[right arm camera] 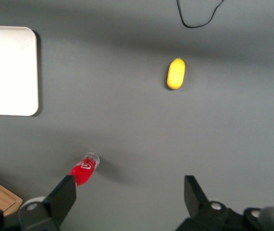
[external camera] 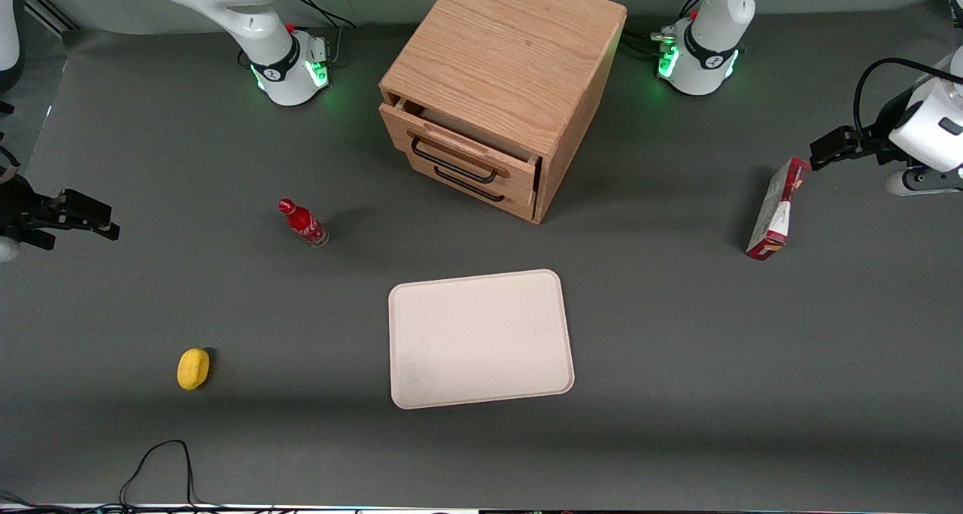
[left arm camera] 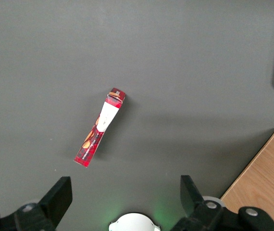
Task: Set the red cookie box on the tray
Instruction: 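Move the left gripper above the red-and-white cookie box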
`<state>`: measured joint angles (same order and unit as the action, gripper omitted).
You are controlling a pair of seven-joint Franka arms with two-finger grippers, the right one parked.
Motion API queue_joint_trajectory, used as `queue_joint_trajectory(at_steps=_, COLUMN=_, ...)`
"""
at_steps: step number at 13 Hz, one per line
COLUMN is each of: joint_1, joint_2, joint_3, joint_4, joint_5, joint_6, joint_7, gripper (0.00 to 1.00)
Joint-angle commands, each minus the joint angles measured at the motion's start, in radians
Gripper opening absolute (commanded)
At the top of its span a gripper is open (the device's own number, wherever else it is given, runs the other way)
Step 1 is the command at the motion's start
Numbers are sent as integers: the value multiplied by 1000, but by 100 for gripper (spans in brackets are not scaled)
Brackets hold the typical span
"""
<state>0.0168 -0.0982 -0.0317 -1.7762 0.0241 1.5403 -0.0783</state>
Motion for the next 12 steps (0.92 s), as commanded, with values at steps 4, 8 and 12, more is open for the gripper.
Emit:
queue_joint_trajectory(at_steps=4, joint_1=-6, joint_2=78, joint_3=-20, joint_4=138, joint_5=19, joint_6=-101, joint_7=-94, gripper=100)
queue_joint_trajectory(at_steps=8, joint_1=-3, joint_2=71, joint_3=-19, joint_4=135, joint_5=10, joint_6=-114, joint_7=-80, gripper=100)
queue_joint_trajectory(at_steps=12, joint_1=2, joint_2=69, joint_3=-16, joint_4=136, joint_5=14, joint_6=-121, joint_7=-77, gripper=100)
